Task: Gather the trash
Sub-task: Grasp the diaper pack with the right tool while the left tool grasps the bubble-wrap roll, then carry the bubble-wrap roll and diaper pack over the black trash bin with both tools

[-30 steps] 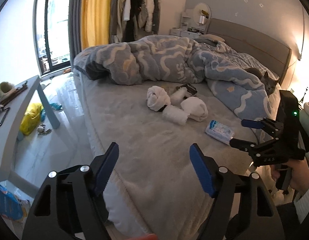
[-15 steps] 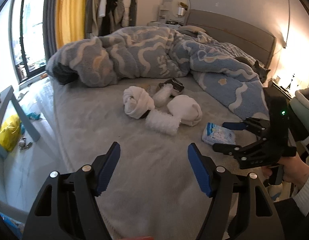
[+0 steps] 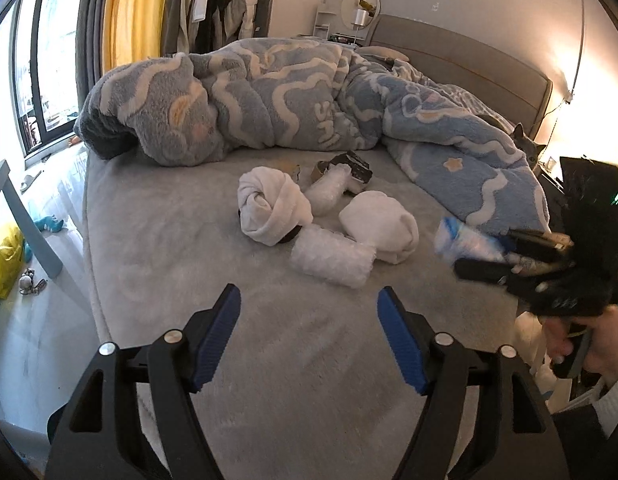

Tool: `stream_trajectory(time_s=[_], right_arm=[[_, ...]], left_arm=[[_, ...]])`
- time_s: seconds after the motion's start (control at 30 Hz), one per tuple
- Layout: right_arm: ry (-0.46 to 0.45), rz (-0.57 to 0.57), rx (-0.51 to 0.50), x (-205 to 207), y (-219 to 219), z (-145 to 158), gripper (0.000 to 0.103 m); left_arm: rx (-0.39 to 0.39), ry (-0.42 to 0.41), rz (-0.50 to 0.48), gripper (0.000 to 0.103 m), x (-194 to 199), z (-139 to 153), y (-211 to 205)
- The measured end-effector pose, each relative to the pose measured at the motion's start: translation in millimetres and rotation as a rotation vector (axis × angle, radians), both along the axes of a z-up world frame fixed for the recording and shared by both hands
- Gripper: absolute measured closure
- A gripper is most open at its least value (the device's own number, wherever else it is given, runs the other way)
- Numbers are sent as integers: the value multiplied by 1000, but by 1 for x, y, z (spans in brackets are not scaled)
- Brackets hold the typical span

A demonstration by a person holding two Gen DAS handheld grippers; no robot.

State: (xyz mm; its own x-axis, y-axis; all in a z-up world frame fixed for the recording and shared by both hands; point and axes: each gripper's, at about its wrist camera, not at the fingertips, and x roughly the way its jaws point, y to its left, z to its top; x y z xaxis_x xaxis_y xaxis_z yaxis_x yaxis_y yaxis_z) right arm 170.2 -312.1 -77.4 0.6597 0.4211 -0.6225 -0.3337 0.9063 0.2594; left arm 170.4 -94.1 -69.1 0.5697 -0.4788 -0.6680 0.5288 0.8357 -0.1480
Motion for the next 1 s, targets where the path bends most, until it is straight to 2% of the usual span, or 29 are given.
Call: stream_trajectory(time_s=[0.07,0.13,0.23,0.33,0.67,0.77,0.9,1.0], right_arm=[[-15,1,8,4,-1,8,48],[-24,-1,26,9,-4,14,48],[-30,-9,53,17,-10,19,48],[-26,-11,88,29,-18,21,48],[-29,16,158,56,-18,31,48],[-33,17,167,63,-16,34,48],[-34,13,179,72,-14,37,48],[-35,17,180,77,-10,39,48]], left_arm=[[1,2,-6,25,5,-2,-1],[-21,10,-18,18,12,-5,-4],[-29,14,-47,12,17,-8,-11],[-1,13,-75,11,22,-15,-22],[-21,33,-98,10,49,-28,-41],[-37,50,-99,15,56,-33,-44],[-30,68,-123,34,59,-37,-50],[-43,75,-121,35,60,-37,-48]])
